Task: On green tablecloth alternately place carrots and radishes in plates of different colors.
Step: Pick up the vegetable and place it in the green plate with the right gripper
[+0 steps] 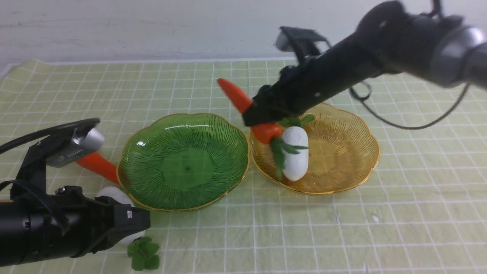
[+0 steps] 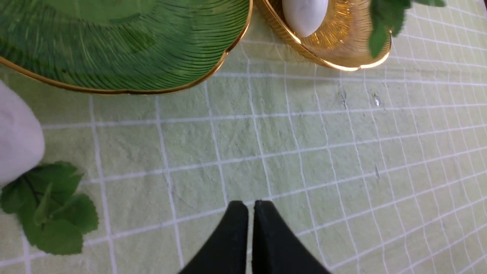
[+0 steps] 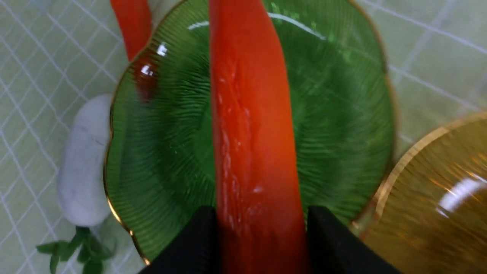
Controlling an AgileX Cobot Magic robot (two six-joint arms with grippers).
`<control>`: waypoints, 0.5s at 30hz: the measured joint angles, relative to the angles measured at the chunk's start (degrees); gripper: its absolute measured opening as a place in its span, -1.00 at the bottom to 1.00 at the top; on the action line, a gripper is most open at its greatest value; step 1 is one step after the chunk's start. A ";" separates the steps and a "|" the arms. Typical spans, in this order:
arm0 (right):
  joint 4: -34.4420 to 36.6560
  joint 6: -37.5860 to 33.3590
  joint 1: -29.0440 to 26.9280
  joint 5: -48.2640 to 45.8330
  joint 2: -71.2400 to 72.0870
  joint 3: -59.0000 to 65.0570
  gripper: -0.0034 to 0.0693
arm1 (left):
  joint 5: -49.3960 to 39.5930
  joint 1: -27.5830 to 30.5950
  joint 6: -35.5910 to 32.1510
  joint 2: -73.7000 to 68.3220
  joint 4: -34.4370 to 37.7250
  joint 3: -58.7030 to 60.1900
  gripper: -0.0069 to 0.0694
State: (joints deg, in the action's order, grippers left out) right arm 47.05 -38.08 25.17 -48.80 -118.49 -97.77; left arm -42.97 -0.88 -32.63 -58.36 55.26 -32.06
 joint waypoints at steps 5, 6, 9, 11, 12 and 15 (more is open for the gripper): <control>1.25 -3.47 5.16 10.60 -5.06 0.00 -0.12 | 0.00 0.00 0.00 0.00 0.00 0.00 -0.77; 1.39 -3.68 5.76 11.84 -5.80 0.00 -0.10 | -0.08 0.00 0.00 0.00 0.00 0.00 -0.75; 1.70 -3.99 7.06 16.07 -7.51 0.00 0.13 | -0.46 0.00 0.00 0.00 0.00 0.00 -0.70; 1.70 -3.99 7.24 16.65 -7.64 0.00 0.30 | -0.67 0.00 0.00 0.00 0.00 0.00 -0.67; 1.65 -4.12 7.17 16.36 -7.64 -0.50 0.45 | -0.87 0.00 0.00 0.00 -0.13 0.00 -0.61; 0.85 -4.17 6.53 12.83 -7.64 -3.28 0.62 | -2.19 0.00 0.11 0.00 -0.91 0.00 -0.46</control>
State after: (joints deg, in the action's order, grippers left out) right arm 47.91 -42.25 31.70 -35.97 -126.13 -101.04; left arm -45.16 -0.88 -32.52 -58.36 54.35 -32.06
